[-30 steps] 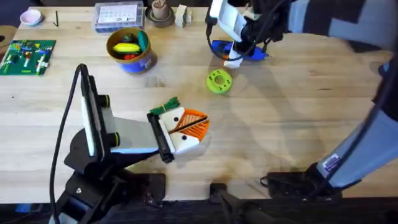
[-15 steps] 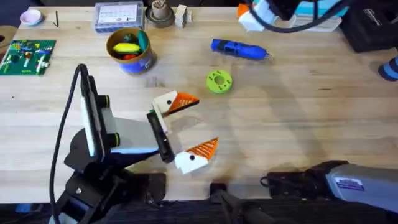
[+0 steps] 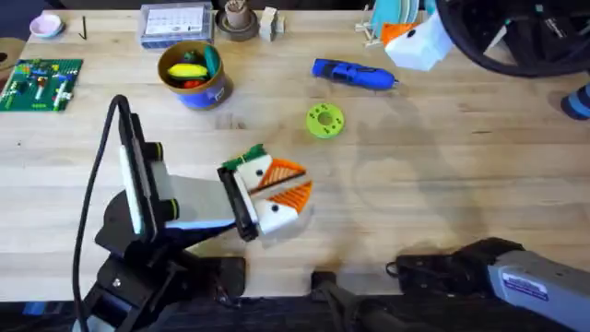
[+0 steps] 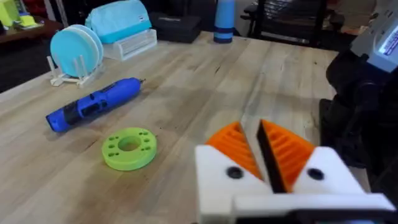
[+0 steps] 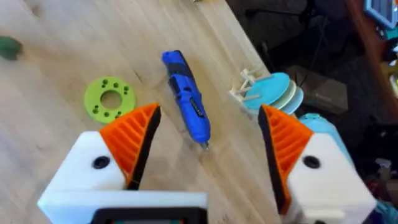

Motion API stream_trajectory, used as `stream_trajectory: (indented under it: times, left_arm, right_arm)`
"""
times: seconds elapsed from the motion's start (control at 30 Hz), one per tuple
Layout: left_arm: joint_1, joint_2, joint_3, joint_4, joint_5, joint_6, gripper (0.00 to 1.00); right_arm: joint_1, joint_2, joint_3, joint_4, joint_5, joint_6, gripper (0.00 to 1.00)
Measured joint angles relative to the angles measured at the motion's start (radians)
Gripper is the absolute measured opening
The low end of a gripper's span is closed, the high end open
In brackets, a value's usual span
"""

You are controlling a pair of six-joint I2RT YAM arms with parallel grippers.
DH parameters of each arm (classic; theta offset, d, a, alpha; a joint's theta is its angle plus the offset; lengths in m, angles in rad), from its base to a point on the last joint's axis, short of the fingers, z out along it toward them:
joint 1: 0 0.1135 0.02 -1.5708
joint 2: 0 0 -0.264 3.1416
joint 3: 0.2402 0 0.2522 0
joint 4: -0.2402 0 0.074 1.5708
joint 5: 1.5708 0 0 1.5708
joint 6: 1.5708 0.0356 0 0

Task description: Pick up the gripper from the table and insert it into the empty holder that is missing its gripper. Then pick up a screw, insert it into the mounting hole, and use the screwdriver to tighten it. Finally, clean up the table by picking up the vegetable and placing it into the bucket.

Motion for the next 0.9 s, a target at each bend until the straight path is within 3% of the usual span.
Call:
stream_trajectory:
  times: [0.13, 0.17, 0.2, 0.5, 0.7, 0.9]
  left_arm:
    - [0.0, 0.0, 0.0, 0.0, -0.002, -0.001, 0.836]
    - [0.0, 0.0, 0.0, 0.0, -0.002, -0.005, 0.95]
    - [0.0, 0.0, 0.0, 0.0, -0.002, -0.003, 0.982]
    - [0.0, 0.0, 0.004, 0.0, -0.102, 0.004, 0.992]
    - [0.0, 0.035, 0.17, -0.29, -0.252, 0.005, 0.992]
    - [0.0, 0.256, 0.481, -0.561, -0.409, 0.006, 0.992]
  right_arm:
    - [0.0, -0.013, 0.0, -0.04, 0.0, 0.003, 0.976]
    - [0.0, -0.015, 0.0, -0.047, 0.0, 0.003, 0.976]
    - [0.0, -0.016, 0.0, -0.053, 0.0, 0.003, 0.977]
    - [0.0, -0.016, 0.0, -0.086, 0.0, 0.003, 0.976]
    - [0.0, -0.016, 0.0, -0.092, 0.0, 0.003, 0.978]
    - [0.0, -0.016, 0.0, -0.092, 0.0, 0.003, 0.977]
